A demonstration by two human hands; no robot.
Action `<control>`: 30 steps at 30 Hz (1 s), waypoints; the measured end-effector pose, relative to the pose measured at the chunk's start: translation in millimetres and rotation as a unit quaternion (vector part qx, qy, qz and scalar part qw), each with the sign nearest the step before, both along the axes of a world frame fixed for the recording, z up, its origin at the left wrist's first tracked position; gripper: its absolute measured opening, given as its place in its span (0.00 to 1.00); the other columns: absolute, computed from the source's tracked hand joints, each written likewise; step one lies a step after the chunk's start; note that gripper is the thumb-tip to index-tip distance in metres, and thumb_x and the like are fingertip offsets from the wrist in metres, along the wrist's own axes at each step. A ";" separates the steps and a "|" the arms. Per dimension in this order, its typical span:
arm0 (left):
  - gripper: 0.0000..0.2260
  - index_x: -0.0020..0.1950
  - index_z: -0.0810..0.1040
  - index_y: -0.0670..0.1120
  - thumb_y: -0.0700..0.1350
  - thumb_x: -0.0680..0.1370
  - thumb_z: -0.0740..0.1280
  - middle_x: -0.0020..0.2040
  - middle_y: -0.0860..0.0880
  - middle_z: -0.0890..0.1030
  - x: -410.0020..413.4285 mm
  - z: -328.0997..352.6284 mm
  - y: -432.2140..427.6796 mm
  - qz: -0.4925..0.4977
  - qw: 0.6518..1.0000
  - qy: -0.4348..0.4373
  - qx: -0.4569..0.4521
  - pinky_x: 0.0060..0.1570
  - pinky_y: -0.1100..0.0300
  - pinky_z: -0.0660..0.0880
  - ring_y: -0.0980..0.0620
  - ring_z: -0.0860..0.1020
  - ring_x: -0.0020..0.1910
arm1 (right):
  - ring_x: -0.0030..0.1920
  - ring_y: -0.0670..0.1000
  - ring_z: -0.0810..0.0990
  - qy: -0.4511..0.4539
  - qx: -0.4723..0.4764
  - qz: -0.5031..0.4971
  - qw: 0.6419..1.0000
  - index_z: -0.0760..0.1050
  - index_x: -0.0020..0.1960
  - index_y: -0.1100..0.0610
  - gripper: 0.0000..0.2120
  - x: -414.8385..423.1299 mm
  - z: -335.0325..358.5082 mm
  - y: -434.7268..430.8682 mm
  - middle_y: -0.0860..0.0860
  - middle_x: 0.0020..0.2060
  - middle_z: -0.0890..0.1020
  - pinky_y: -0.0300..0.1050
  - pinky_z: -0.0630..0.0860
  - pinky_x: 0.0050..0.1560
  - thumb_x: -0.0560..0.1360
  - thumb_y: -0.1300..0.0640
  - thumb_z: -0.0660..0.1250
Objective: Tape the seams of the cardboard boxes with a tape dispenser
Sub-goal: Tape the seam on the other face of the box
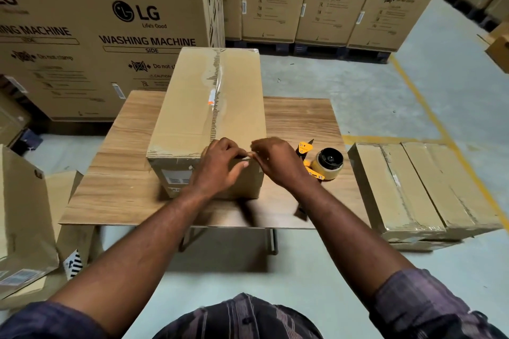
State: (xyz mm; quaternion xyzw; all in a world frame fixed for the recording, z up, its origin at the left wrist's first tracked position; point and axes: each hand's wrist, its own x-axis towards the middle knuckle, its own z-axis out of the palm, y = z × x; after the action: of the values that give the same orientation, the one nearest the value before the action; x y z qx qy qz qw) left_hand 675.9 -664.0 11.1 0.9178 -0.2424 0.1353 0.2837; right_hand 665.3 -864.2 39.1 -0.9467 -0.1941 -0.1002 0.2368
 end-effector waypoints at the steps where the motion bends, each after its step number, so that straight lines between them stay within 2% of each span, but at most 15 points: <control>1: 0.09 0.55 0.83 0.51 0.50 0.76 0.72 0.50 0.50 0.77 -1.9 0.3 6.0 0.017 1.000 -0.009 0.007 0.54 0.51 0.73 0.48 0.75 0.52 | 0.51 0.60 0.80 -0.016 0.017 -0.001 1.000 0.82 0.49 0.62 0.07 -3.9 -6.6 0.9 0.57 0.49 0.85 0.53 0.78 0.51 0.78 0.57 0.71; 4: 0.09 0.56 0.82 0.52 0.48 0.76 0.73 0.49 0.51 0.77 -3.5 2.3 13.3 0.039 0.999 -0.005 0.014 0.53 0.49 0.75 0.50 0.74 0.51 | 0.54 0.56 0.79 -0.047 0.081 -0.027 0.995 0.83 0.52 0.61 0.06 -11.8 -22.4 3.8 0.55 0.53 0.85 0.44 0.74 0.56 0.77 0.61 0.74; 7: 0.14 0.58 0.81 0.53 0.44 0.74 0.75 0.52 0.51 0.77 -6.2 3.6 12.1 0.044 0.998 0.019 0.041 0.55 0.50 0.74 0.49 0.73 0.53 | 0.57 0.59 0.78 -0.045 0.084 -0.035 0.995 0.83 0.55 0.63 0.09 -17.4 -29.6 7.3 0.57 0.57 0.84 0.38 0.69 0.59 0.75 0.67 0.73; 9: 0.19 0.61 0.79 0.54 0.43 0.72 0.76 0.55 0.52 0.76 -8.0 5.2 12.7 0.044 0.996 0.046 0.055 0.58 0.52 0.71 0.50 0.72 0.55 | 0.61 0.58 0.77 -0.017 0.076 -0.034 0.996 0.81 0.59 0.62 0.14 -19.9 -29.1 7.0 0.56 0.60 0.83 0.41 0.70 0.62 0.74 0.69 0.73; 10: 0.19 0.61 0.79 0.54 0.45 0.72 0.77 0.55 0.51 0.75 -7.6 6.6 13.6 0.041 0.996 0.053 0.055 0.59 0.52 0.71 0.50 0.72 0.56 | 0.61 0.58 0.76 -0.011 0.072 -0.036 0.997 0.81 0.59 0.62 0.14 -20.2 -26.3 8.2 0.56 0.60 0.82 0.44 0.72 0.62 0.73 0.66 0.74; 12: 0.15 0.60 0.80 0.53 0.50 0.74 0.75 0.54 0.50 0.76 -4.3 11.0 13.1 0.032 0.997 0.056 0.042 0.58 0.50 0.71 0.49 0.73 0.56 | 0.55 0.57 0.77 -0.028 0.057 -0.046 0.997 0.82 0.56 0.59 0.11 -15.8 -20.8 12.9 0.54 0.53 0.83 0.50 0.74 0.56 0.75 0.58 0.76; 14: 0.11 0.56 0.81 0.52 0.52 0.76 0.73 0.51 0.50 0.78 -1.0 13.2 12.3 0.033 0.998 0.055 0.027 0.56 0.49 0.73 0.48 0.74 0.54 | 0.51 0.58 0.77 -0.041 0.049 -0.059 0.996 0.84 0.53 0.57 0.08 -9.5 -16.9 20.1 0.54 0.47 0.82 0.52 0.74 0.50 0.76 0.55 0.74; 17: 0.11 0.56 0.81 0.52 0.49 0.75 0.74 0.52 0.51 0.78 0.0 11.8 14.2 0.039 0.997 0.054 0.033 0.55 0.49 0.72 0.47 0.75 0.55 | 0.50 0.57 0.76 -0.040 0.057 -0.063 0.996 0.85 0.51 0.57 0.05 -8.2 -19.3 23.6 0.54 0.45 0.80 0.51 0.74 0.49 0.76 0.59 0.74; 21: 0.18 0.60 0.79 0.54 0.43 0.72 0.77 0.55 0.52 0.76 -1.9 9.7 17.5 0.030 0.995 0.077 0.055 0.57 0.50 0.70 0.47 0.73 0.57 | 0.52 0.58 0.76 -0.034 0.045 -0.047 0.997 0.85 0.55 0.58 0.10 -14.2 -24.8 16.0 0.55 0.48 0.80 0.48 0.74 0.51 0.74 0.66 0.74; 24: 0.13 0.56 0.81 0.54 0.53 0.73 0.75 0.54 0.51 0.77 -1.9 11.6 22.7 0.060 0.996 0.035 0.061 0.54 0.50 0.68 0.47 0.73 0.56 | 0.53 0.57 0.76 -0.010 0.017 -0.061 0.998 0.84 0.53 0.57 0.09 -11.8 -13.3 23.9 0.54 0.48 0.79 0.52 0.74 0.52 0.74 0.57 0.77; 26: 0.11 0.54 0.82 0.54 0.56 0.75 0.73 0.52 0.50 0.77 1.2 13.4 30.8 0.087 0.994 0.032 0.058 0.53 0.50 0.67 0.47 0.74 0.55 | 0.52 0.57 0.76 -0.006 0.007 -0.077 0.997 0.84 0.49 0.56 0.08 -6.7 -6.1 30.2 0.54 0.46 0.80 0.53 0.73 0.50 0.75 0.52 0.76; 30: 0.14 0.57 0.81 0.54 0.53 0.74 0.75 0.53 0.51 0.77 6.0 13.4 46.9 0.068 0.994 0.056 0.069 0.54 0.50 0.68 0.46 0.75 0.56 | 0.52 0.57 0.75 -0.010 -0.005 -0.087 0.996 0.81 0.51 0.56 0.08 -10.9 -11.4 30.1 0.53 0.48 0.79 0.51 0.72 0.50 0.73 0.56 0.76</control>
State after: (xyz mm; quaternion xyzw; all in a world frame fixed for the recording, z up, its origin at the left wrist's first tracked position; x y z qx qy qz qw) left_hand 681.9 -617.1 24.5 0.9555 -0.1724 0.0860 0.2233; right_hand 654.4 -834.1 27.7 -0.9601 -0.1142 -0.1287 0.2203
